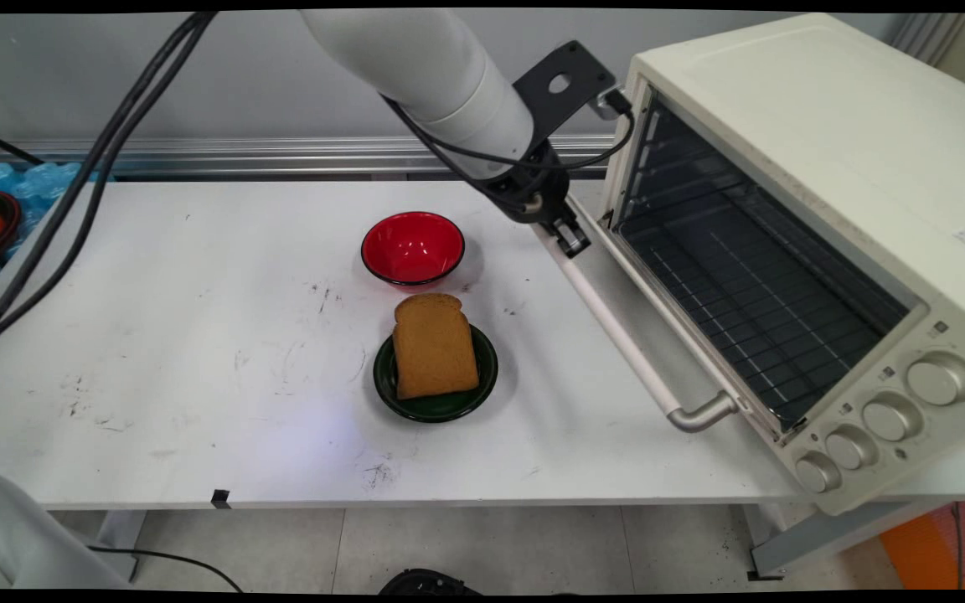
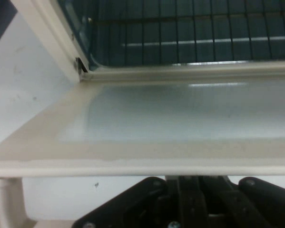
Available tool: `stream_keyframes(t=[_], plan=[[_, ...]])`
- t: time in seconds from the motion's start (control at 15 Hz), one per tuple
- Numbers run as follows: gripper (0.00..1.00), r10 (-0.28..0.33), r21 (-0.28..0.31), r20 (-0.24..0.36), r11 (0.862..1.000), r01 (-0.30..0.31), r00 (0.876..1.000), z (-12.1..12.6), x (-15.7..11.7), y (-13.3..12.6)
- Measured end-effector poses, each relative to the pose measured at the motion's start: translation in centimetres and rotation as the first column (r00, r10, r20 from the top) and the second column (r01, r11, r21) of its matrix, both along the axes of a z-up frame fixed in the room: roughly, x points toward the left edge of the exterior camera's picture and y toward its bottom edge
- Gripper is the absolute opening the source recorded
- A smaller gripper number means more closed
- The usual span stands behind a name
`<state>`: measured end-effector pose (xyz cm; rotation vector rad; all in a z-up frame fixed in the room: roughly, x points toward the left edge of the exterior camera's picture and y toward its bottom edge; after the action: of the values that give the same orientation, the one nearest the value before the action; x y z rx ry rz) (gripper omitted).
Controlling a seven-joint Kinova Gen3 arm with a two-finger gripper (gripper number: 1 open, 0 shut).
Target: Open the oven
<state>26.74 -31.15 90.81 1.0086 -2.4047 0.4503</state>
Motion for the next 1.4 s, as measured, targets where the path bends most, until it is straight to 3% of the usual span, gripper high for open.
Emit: stream_keyframes(t=[0.6, 1.4], plan=[[0.0, -0.054, 0.024, 0.002, 0.998, 0.054, 0.999, -2.0, 2.9, 0.8], [0.0, -0.07, 0.053, -0.078, 0.996, 0.074, 0.994, -4.4, 6.6, 2.1]])
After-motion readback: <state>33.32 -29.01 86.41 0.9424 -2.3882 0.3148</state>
